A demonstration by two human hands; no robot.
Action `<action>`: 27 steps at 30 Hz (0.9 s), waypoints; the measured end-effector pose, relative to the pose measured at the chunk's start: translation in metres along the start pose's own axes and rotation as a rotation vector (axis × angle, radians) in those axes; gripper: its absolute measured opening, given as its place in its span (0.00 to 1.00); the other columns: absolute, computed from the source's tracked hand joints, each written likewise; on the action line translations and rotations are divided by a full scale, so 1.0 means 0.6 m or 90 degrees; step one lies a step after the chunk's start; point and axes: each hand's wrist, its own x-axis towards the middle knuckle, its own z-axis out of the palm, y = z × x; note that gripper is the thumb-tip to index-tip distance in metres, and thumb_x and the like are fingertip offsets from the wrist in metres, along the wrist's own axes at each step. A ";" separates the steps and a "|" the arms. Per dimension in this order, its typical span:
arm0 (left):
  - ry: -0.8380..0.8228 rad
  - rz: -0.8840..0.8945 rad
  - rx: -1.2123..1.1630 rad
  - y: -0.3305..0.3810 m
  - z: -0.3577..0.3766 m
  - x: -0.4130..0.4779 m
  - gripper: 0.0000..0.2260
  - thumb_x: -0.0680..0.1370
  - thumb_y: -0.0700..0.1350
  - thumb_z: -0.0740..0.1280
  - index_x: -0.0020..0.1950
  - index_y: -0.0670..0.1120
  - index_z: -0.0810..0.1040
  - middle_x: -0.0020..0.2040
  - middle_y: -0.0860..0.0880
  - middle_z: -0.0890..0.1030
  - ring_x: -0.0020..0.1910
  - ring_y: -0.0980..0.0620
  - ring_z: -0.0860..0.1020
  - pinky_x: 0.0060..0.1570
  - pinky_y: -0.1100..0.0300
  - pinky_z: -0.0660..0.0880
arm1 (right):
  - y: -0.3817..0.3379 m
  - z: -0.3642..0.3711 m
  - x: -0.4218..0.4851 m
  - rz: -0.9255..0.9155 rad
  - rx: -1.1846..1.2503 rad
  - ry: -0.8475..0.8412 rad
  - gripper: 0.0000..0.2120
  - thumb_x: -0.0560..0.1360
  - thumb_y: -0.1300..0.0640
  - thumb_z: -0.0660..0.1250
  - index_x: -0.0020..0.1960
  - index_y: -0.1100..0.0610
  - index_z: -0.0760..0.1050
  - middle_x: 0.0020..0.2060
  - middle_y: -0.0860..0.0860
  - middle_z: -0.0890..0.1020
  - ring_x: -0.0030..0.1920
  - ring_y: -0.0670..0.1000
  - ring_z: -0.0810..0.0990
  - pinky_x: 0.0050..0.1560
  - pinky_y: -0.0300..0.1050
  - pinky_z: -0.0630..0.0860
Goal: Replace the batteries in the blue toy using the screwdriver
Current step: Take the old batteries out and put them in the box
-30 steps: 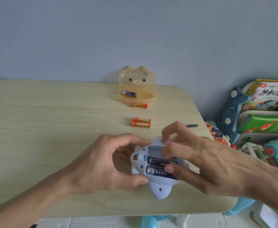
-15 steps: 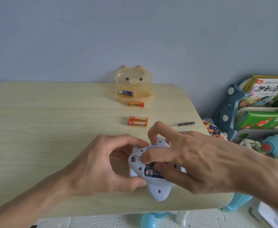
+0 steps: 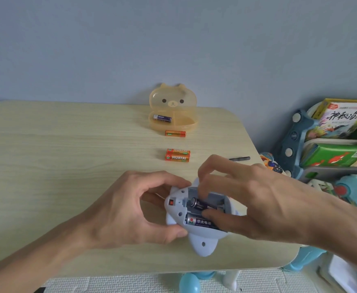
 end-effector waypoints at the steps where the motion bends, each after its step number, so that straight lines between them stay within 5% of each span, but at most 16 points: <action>1: 0.003 0.003 -0.001 0.000 0.000 0.000 0.27 0.65 0.38 0.86 0.61 0.52 0.85 0.51 0.57 0.90 0.50 0.56 0.89 0.53 0.65 0.82 | 0.000 0.000 -0.001 -0.002 0.006 0.004 0.07 0.81 0.43 0.67 0.53 0.45 0.78 0.58 0.42 0.74 0.34 0.46 0.76 0.37 0.42 0.73; 5: 0.008 0.003 0.005 0.000 0.001 -0.002 0.27 0.65 0.39 0.87 0.61 0.53 0.85 0.52 0.58 0.90 0.50 0.56 0.89 0.53 0.66 0.81 | 0.001 0.010 -0.003 0.023 0.045 0.038 0.06 0.78 0.44 0.70 0.50 0.43 0.84 0.59 0.39 0.74 0.40 0.49 0.85 0.41 0.48 0.79; 10: 0.032 -0.011 -0.002 -0.004 -0.002 -0.001 0.27 0.65 0.40 0.87 0.61 0.54 0.85 0.52 0.57 0.90 0.51 0.54 0.89 0.54 0.65 0.82 | 0.019 0.002 0.002 0.076 0.224 0.141 0.02 0.75 0.47 0.74 0.47 0.41 0.84 0.58 0.39 0.81 0.54 0.47 0.85 0.54 0.41 0.80; 14: 0.041 -0.025 -0.010 -0.007 0.000 0.001 0.27 0.65 0.40 0.87 0.62 0.53 0.84 0.53 0.56 0.90 0.51 0.53 0.89 0.53 0.64 0.82 | 0.050 -0.039 0.061 0.172 0.409 0.250 0.05 0.75 0.53 0.76 0.49 0.52 0.87 0.45 0.46 0.89 0.47 0.46 0.88 0.49 0.39 0.83; 21: 0.032 -0.036 -0.010 -0.007 -0.002 0.001 0.26 0.67 0.41 0.86 0.63 0.52 0.85 0.53 0.55 0.90 0.52 0.52 0.88 0.54 0.60 0.83 | 0.135 -0.023 0.264 0.230 0.153 0.227 0.04 0.75 0.53 0.76 0.48 0.52 0.89 0.40 0.45 0.87 0.36 0.39 0.80 0.36 0.26 0.72; 27: 0.029 -0.026 -0.010 -0.005 -0.005 0.000 0.25 0.68 0.41 0.86 0.64 0.50 0.85 0.53 0.53 0.90 0.53 0.53 0.89 0.54 0.62 0.83 | 0.168 0.040 0.346 0.256 0.078 0.161 0.06 0.75 0.53 0.75 0.47 0.54 0.89 0.44 0.50 0.89 0.50 0.52 0.86 0.53 0.51 0.84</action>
